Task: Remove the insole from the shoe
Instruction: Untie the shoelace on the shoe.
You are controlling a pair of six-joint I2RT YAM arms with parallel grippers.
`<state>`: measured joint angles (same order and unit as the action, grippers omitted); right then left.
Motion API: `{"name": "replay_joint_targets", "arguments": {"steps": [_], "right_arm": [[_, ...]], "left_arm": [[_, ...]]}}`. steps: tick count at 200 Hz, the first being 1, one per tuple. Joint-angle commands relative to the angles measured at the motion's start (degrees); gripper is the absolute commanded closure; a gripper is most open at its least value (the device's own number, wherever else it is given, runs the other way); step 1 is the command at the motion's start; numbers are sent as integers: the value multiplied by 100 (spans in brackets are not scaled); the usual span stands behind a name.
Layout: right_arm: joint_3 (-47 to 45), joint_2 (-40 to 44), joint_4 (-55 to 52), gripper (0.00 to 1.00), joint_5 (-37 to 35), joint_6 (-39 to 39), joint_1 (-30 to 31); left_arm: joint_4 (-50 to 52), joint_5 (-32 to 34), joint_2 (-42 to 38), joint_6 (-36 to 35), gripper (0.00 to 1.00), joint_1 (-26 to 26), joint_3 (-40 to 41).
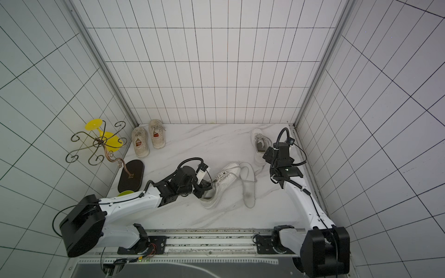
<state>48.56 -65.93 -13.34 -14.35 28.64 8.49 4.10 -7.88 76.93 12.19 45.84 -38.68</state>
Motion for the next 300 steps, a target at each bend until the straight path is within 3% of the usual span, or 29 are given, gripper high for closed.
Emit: {"name": "replay_joint_targets", "arguments": {"steps": [1, 50, 91, 110, 131, 175, 269, 300], "right_arm": [[364, -146, 45, 11, 702, -320, 658], [86, -299, 576, 14, 1606, -492, 2259], [-190, -768, 1211, 18, 1819, -316, 3163], [-157, -1055, 1372, 20, 1778, -291, 3481], [-97, -1353, 1507, 24, 1795, -247, 3626], [-72, -1666, 1691, 33, 1859, -114, 3720], [265, -2268, 1341, 46, 1456, -96, 3923], [390, -2385, 874, 58, 644, 122, 3923]], "left_arm": [[-404, 815, -12, 205, 100, -27, -221], [-331, 1012, 71, 689, 100, -603, -132], [-175, 1046, 233, 853, 100, -815, -184], [-178, 907, 316, 869, 91, -823, -219], [-220, 692, 366, 869, 78, -824, -239], [-243, 662, 264, 836, 62, -823, -195], [-662, -285, 288, 741, 51, -833, -108], [-575, 74, 262, 773, 49, -839, -96]]}}
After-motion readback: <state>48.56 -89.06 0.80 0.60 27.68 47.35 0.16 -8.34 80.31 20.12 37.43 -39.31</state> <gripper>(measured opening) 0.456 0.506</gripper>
